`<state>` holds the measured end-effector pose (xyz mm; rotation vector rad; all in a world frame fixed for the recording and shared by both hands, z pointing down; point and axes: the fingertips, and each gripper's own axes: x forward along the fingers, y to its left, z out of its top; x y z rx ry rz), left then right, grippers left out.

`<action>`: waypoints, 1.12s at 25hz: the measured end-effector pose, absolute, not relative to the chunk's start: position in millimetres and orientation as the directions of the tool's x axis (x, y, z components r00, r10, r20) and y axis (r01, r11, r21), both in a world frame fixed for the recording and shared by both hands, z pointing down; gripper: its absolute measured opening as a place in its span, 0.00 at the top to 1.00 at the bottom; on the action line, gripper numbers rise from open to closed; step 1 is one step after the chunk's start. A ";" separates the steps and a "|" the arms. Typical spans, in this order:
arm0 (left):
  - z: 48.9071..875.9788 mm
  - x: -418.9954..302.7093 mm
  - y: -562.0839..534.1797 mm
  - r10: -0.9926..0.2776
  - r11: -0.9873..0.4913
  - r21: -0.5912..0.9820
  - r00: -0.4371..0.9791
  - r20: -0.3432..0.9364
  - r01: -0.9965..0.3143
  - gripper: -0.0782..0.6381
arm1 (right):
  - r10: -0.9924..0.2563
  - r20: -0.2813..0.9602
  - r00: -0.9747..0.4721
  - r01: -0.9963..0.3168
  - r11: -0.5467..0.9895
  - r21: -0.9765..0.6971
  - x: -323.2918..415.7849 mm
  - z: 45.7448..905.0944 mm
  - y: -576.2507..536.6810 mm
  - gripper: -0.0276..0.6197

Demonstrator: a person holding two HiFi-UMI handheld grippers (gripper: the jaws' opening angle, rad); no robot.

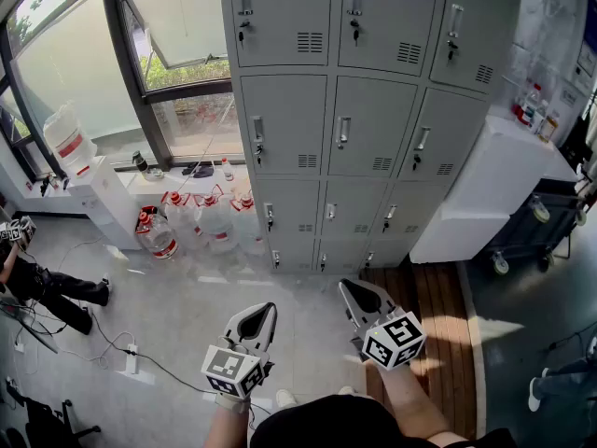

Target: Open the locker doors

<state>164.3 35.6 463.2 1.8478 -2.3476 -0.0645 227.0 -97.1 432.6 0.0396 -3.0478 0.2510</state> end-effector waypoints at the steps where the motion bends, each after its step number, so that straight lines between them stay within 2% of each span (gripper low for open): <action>1: 466.1 160.1 40.0 -0.967 0.244 0.135 -0.232 0.101 -0.960 0.87 | -0.019 0.084 -0.996 -0.032 0.986 -0.161 223.3 432.6 -92.8 0.92; 6: 481.6 137.8 66.1 -0.962 0.258 0.156 -0.238 0.136 -0.953 0.87 | -0.022 0.087 -0.996 -0.035 0.988 -0.152 203.3 436.5 -67.2 0.92; 11: 497.6 115.4 97.7 -0.961 0.243 0.131 -0.221 0.167 -0.961 0.87 | -0.064 0.082 -0.995 -0.081 0.972 -0.222 182.8 451.1 -44.4 0.91; 16: 520.6 89.8 110.7 -0.944 0.283 0.130 -0.252 0.213 -0.950 0.87 | -0.098 0.153 -0.983 -0.136 0.954 -0.269 162.3 481.7 -35.8 0.91; 20: 539.7 65.7 105.2 -0.929 0.320 0.114 -0.287 0.235 -0.941 0.87 | -0.113 0.188 -0.976 -0.163 0.947 -0.276 140.6 499.5 -46.5 0.91; 28: 542.5 -15.9 57.9 -0.909 0.355 0.079 -0.324 0.264 -0.932 0.87 | -0.106 0.157 -0.982 -0.148 0.945 -0.290 50.7 501.0 -105.8 0.91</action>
